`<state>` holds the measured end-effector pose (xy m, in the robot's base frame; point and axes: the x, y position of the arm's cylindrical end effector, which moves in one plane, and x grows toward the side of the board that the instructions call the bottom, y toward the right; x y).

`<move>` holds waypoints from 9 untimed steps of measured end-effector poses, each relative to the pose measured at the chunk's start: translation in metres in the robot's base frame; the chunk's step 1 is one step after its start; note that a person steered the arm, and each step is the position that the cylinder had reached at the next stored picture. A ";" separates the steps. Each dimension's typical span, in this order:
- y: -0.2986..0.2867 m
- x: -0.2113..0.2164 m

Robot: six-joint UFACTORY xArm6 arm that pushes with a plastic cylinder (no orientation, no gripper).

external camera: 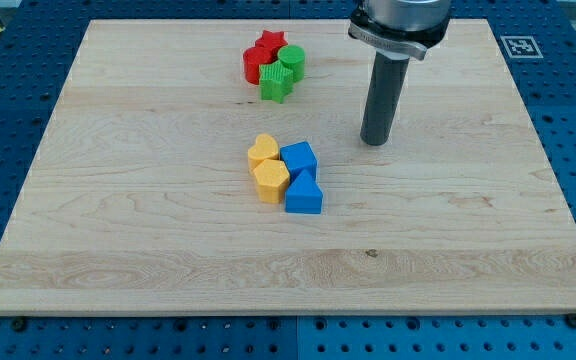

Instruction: Nudge the group of blocks

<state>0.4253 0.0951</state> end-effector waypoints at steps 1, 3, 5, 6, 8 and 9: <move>0.000 0.000; -0.022 -0.031; -0.068 -0.091; -0.068 -0.092; -0.072 -0.110; -0.091 -0.099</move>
<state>0.3262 0.0040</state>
